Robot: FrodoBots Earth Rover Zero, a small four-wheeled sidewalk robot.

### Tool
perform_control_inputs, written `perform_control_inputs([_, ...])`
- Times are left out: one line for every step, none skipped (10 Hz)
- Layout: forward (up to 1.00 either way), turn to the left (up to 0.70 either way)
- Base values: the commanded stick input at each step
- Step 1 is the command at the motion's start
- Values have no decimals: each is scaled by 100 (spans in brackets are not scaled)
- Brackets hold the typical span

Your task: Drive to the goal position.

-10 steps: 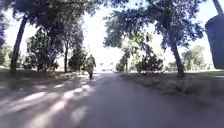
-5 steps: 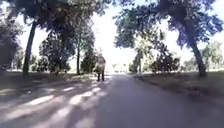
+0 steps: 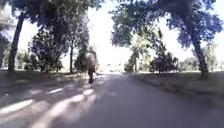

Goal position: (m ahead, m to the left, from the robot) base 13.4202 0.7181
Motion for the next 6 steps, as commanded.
perform_control_inputs([100,0])
perform_control_inputs([100,0])
perform_control_inputs([100,0])
perform_control_inputs([100,0])
perform_control_inputs([100,0])
perform_control_inputs([100,0])
